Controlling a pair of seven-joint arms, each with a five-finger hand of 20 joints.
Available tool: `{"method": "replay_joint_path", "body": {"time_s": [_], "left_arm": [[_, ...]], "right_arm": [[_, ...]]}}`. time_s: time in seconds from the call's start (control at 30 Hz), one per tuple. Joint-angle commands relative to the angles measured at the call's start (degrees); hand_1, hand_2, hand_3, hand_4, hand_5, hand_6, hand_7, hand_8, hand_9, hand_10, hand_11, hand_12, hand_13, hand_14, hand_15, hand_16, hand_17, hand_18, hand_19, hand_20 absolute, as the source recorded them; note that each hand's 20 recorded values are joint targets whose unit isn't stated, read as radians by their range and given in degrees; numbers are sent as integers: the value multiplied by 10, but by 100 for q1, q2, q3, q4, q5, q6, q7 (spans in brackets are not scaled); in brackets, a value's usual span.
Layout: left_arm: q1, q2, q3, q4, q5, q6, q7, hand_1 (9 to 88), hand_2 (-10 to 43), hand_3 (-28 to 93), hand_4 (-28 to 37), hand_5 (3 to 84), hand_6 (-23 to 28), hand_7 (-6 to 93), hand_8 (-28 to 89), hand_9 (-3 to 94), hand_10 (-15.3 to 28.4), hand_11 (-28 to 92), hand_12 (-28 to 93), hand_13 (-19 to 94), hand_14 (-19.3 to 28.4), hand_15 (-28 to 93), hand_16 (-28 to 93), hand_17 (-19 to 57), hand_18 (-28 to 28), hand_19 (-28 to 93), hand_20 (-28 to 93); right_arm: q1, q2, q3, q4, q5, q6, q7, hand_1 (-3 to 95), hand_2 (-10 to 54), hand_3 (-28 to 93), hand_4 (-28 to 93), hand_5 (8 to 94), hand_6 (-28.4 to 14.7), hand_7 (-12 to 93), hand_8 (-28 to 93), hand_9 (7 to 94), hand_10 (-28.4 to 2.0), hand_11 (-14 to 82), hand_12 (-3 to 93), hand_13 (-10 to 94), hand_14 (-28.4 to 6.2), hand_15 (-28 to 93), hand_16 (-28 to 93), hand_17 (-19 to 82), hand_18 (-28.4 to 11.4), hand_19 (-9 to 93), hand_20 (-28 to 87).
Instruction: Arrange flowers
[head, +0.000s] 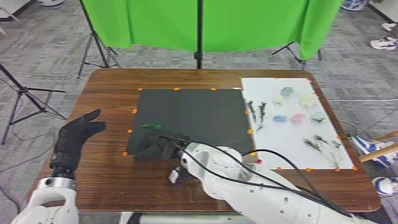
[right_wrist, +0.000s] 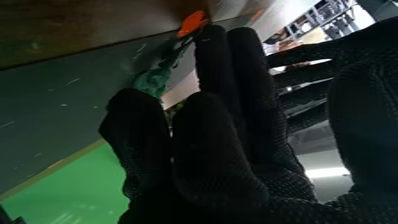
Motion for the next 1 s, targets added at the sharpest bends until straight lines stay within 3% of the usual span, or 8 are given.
{"method": "replay_joint_path", "body": {"time_s": [0.03, 0.27, 0.43, 0.5, 0.6, 0.77, 0.93, 1.0], "left_arm": [[79, -62, -30, -29, 11, -29, -55, 197, 83, 667, -283, 485, 31, 101, -61, 507, 154, 220, 126, 384, 196, 251, 3, 40, 185, 216, 199], [208, -80, -131, -104, 14, 18, -47, 196, 82, 670, -283, 485, 30, 103, -61, 507, 154, 220, 126, 384, 197, 251, 3, 40, 185, 216, 200], [308, -103, -212, -175, 35, 24, -81, 195, 80, 671, -283, 485, 29, 102, -61, 507, 154, 220, 126, 383, 197, 249, 3, 40, 184, 215, 199], [318, -98, -224, -185, 37, 35, -76, 195, 80, 671, -283, 485, 29, 102, -61, 507, 154, 220, 126, 383, 197, 249, 3, 40, 185, 215, 200], [349, -82, -248, -215, 51, 41, -93, 196, 78, 672, -283, 485, 29, 102, -61, 507, 154, 221, 127, 383, 198, 249, 4, 39, 185, 215, 200], [411, -78, -308, -251, 52, 47, -110, 200, 76, 671, -283, 485, 30, 102, -61, 507, 153, 220, 127, 383, 197, 249, 4, 40, 185, 216, 200], [444, -85, -327, -282, 67, 43, -129, 204, 75, 670, -283, 485, 30, 102, -61, 507, 154, 220, 126, 384, 196, 250, 4, 39, 185, 217, 200], [453, -85, -333, -294, 92, 28, -143, 205, 74, 670, -283, 485, 31, 101, -61, 507, 153, 220, 127, 384, 197, 250, 4, 39, 185, 217, 200]], "right_arm": [[-150, 257, 451, -601, 750, 307, -106, 165, 97, 695, -118, 589, -31, 170, -61, 643, -133, 84, 102, 892, -28, 789, 311, 565, -235, 932, 600], [-593, 1362, 1585, -1948, 1488, 1508, -437, 159, 28, 688, -111, 622, -25, 176, -63, 697, -137, 103, 129, 888, -35, 769, 308, 554, -231, 932, 594], [-1497, 2206, 2972, -2539, 947, 2608, 197, 187, -28, 681, -113, 656, -24, 190, -64, 761, -145, 173, 192, 881, -40, 748, 309, 544, -225, 932, 578], [-2113, 2460, 3733, -2644, 510, 2701, 574, 197, -47, 672, -118, 682, -28, 191, -66, 785, -143, 207, 212, 879, -40, 747, 313, 542, -221, 932, 575], [-3085, 2783, 4790, -2697, -229, 2417, 1290, 176, -92, 614, -163, 711, -35, 194, -61, 813, -145, 244, 238, 878, -41, 744, 325, 542, -223, 932, 572], [-4438, 2979, 6100, -2576, -868, 1793, 1974, 151, -95, 572, -224, 732, -41, 182, -64, 821, -145, 269, 259, 876, -41, 741, 340, 540, -226, 932, 573], [-5015, 3100, 6543, -2313, -1125, 1217, 2330, 201, -95, 607, -208, 736, -39, 176, -66, 821, -135, 313, 283, 873, -37, 744, 349, 540, -226, 932, 569], [-5099, 3154, 6530, -2156, -1221, 1279, 2391, 211, -95, 610, -209, 737, -38, 177, -67, 821, -133, 322, 286, 873, -36, 746, 350, 540, -225, 932, 569]]}}
